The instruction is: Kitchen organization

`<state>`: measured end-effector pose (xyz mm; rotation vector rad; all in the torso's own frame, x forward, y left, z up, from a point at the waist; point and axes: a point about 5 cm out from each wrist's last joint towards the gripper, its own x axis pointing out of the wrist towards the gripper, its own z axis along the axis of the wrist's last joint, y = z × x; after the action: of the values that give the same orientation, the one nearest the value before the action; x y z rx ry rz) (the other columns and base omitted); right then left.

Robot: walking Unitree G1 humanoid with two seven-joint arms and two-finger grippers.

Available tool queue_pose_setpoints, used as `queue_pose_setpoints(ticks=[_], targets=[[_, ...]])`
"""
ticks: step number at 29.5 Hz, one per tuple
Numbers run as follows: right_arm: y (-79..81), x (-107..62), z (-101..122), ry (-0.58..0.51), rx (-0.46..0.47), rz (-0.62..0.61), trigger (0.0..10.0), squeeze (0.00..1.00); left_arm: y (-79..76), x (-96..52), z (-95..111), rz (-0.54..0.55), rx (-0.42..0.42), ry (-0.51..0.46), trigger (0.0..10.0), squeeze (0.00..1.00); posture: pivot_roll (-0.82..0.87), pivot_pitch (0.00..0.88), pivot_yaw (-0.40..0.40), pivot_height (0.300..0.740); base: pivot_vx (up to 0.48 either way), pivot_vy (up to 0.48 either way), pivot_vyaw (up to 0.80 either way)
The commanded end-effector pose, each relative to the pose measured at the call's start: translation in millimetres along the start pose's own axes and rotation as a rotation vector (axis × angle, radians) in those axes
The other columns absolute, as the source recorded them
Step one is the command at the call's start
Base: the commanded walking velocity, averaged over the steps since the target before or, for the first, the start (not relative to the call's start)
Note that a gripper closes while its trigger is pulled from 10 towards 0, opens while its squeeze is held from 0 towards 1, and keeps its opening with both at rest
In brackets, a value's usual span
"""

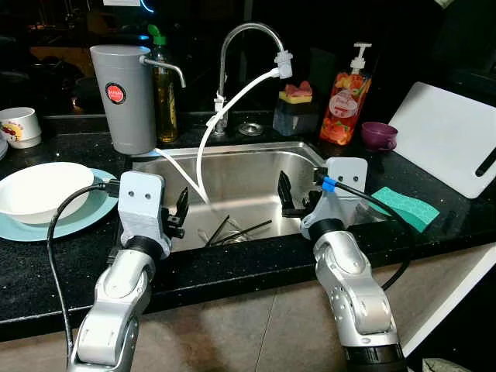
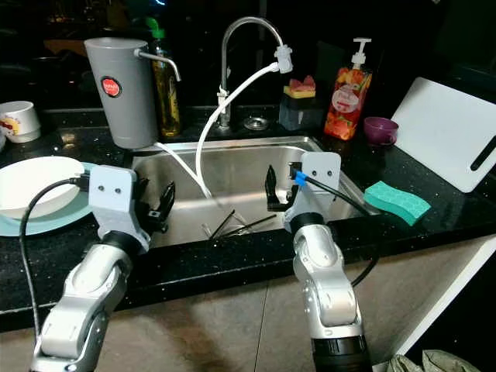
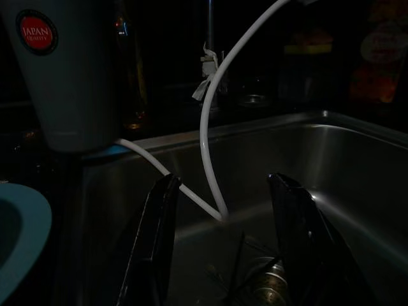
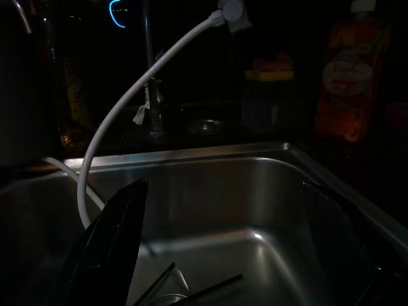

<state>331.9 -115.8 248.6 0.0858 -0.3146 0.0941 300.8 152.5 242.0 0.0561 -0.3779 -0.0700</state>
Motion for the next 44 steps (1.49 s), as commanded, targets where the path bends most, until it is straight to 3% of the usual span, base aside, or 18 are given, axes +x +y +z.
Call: queue_pose_setpoints(ticks=[1, 44], targets=[[-1.0, -0.3, -3.2, 0.010, 0.006, -0.007, 10.0, 0.00, 0.1, 1.4, -0.6, -0.002, 0.007, -0.001, 10.0, 0.00, 0.13, 0.084, -0.069, 0.740, 0.000, 0.000, 0.00], [-1.2, 2.1, -0.4, -0.007, -0.002, 0.005, 10.0, 0.00, -2.1, 5.0, -0.8, -0.009, 0.001, -0.019, 10.0, 0.00, 0.13, 0.048, -0.071, 0.740, 0.000, 0.000, 0.00]])
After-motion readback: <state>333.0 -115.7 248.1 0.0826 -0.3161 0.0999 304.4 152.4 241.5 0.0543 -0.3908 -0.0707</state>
